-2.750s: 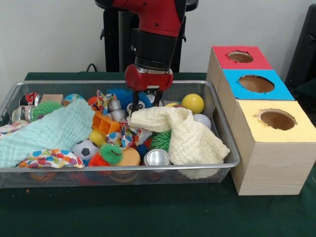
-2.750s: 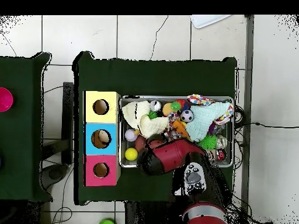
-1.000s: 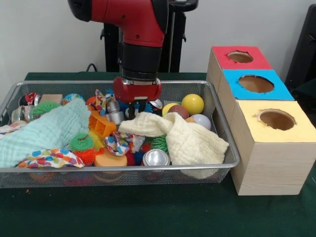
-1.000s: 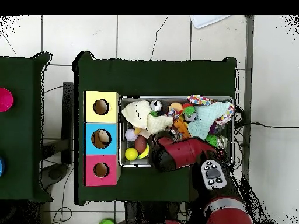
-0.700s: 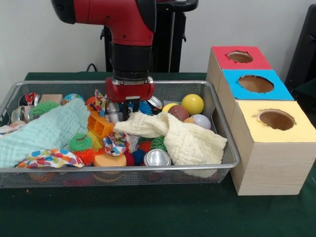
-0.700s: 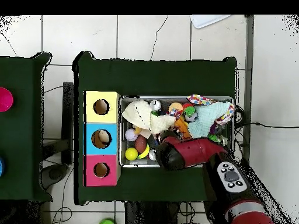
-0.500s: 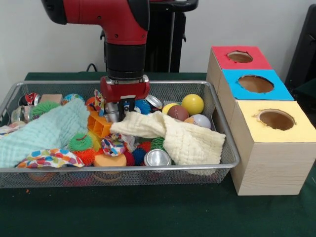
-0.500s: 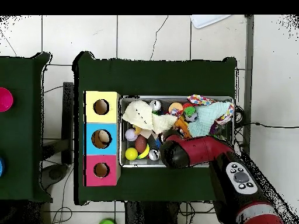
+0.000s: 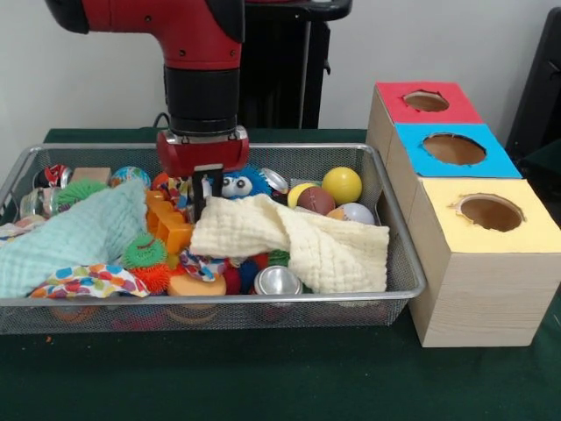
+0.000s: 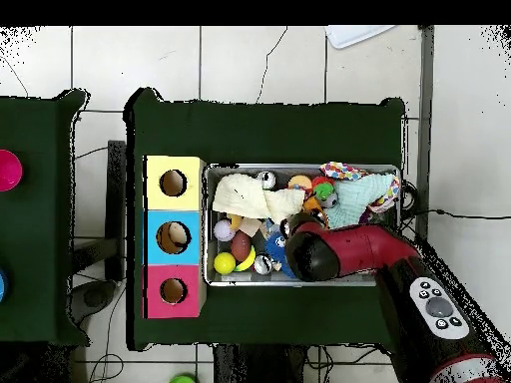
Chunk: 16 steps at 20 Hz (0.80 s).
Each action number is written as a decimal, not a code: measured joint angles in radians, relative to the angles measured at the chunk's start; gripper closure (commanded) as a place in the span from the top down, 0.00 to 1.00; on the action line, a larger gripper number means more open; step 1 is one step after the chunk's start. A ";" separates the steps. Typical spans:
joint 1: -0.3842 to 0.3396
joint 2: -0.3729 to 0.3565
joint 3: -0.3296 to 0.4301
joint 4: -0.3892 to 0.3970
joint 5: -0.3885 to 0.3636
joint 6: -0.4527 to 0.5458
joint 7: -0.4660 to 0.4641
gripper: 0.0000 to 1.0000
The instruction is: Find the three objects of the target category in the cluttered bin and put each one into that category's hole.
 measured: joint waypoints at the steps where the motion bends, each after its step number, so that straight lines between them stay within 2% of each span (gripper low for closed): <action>1: -0.014 -0.006 0.015 -0.001 -0.002 0.000 0.000 0.00; 8: -0.072 -0.037 0.074 -0.009 -0.003 0.019 0.000 0.00; 16: -0.129 -0.071 0.137 -0.008 -0.004 0.102 -0.014 0.00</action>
